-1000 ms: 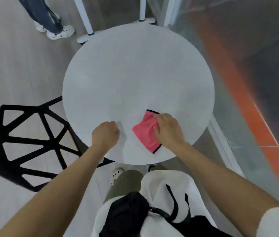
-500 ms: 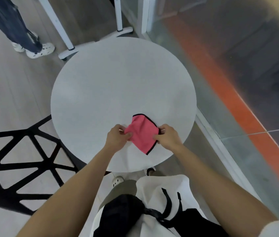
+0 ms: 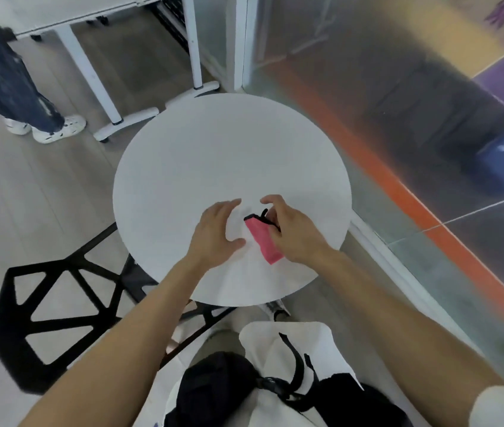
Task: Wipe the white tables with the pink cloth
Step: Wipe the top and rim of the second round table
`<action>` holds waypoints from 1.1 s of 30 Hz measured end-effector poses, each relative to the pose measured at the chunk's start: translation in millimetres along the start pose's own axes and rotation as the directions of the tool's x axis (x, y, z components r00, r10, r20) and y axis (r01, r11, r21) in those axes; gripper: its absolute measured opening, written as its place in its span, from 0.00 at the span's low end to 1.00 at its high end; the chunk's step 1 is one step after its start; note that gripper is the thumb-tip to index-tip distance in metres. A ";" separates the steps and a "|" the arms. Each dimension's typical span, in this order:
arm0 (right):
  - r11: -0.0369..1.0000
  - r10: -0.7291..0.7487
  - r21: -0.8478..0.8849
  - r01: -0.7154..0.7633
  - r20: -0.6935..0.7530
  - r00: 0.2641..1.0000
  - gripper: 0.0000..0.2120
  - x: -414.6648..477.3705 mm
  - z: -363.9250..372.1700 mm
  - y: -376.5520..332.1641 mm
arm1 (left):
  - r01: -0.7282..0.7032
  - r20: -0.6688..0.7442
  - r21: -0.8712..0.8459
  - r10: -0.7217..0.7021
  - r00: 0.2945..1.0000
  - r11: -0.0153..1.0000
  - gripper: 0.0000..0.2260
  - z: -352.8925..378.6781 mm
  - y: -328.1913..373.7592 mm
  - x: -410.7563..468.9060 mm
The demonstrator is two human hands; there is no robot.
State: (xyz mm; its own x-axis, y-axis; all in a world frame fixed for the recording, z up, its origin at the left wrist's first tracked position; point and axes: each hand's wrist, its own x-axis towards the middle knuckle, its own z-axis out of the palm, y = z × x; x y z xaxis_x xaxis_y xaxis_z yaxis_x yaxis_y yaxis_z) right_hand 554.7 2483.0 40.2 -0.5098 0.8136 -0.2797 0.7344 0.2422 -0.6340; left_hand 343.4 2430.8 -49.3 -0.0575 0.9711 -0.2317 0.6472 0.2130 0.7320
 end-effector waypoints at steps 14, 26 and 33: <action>0.954 0.299 0.090 -0.286 -0.368 0.881 0.03 -162.4 -10.3 8.3 | -0.307 0.247 -0.124 0.329 0.912 0.944 0.13 -18.3 100.9 -42.9; 0.961 0.277 0.179 -0.213 -0.552 0.787 0.05 -286.6 -7.3 17.3 | -0.405 0.331 -0.135 0.427 0.842 0.904 0.10 30.5 154.6 -115.9; 0.787 0.491 0.614 -0.062 -0.563 0.665 0.08 -331.1 -19.1 15.7 | -0.129 0.390 -0.459 0.330 0.860 0.879 0.07 27.6 186.8 -167.4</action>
State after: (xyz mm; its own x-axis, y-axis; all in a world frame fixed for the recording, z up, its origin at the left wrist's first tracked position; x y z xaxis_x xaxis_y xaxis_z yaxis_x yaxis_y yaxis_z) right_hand 743.5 2227.6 136.6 0.2738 0.9574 -0.0916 0.3347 -0.1842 -0.9242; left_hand 495.0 2305.0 108.6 0.4602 0.8632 -0.2076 0.2274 0.1115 0.9674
